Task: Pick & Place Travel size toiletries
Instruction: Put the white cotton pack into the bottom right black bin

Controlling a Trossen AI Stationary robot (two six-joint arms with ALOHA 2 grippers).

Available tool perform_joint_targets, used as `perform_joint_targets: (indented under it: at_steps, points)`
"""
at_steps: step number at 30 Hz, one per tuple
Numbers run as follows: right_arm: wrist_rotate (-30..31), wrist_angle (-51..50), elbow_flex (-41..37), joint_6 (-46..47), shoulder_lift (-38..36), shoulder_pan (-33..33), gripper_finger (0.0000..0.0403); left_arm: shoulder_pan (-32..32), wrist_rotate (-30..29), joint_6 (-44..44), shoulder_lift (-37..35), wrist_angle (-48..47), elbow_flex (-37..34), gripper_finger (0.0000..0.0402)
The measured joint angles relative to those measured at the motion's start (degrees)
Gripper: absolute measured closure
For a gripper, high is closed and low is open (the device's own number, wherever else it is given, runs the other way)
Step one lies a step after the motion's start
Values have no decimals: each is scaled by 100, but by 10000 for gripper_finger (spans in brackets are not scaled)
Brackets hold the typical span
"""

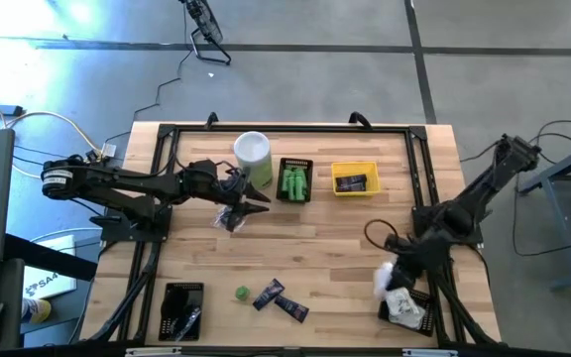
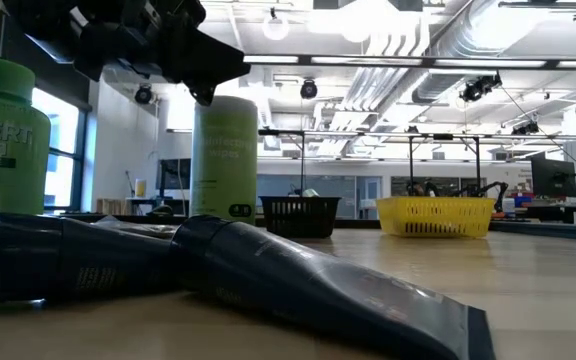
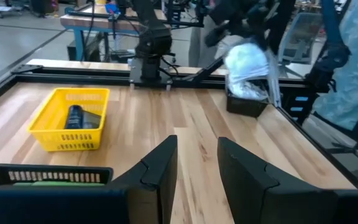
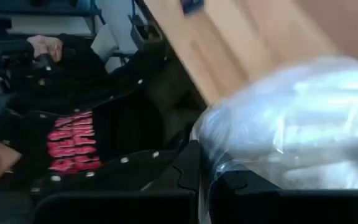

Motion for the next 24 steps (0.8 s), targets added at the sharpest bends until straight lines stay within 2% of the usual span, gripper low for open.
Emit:
perform_joint_targets:
  at_steps: [5, 8, 14, 19, 24]
  points:
    - [198, -17, 2, 1646, 220, 755, 399, 0, -97, 1, 0, -1, 0, 289]
    - [-120, -11, 2, 2737, 416, 1071, 399, 0, -102, 17, 0, -16, 0, 289]
    - [-583, -11, 2, 4298, 770, 1488, 399, 0, -109, 183, 0, -50, 0, 289]
    - [-1237, -29, 2, 4605, 1077, 1523, 399, 2, -129, 392, 0, -181, 0, 289]
    - [-1523, -379, 2, 4560, 1306, 1532, 399, 2, -150, 562, 2, -178, 0, 289]
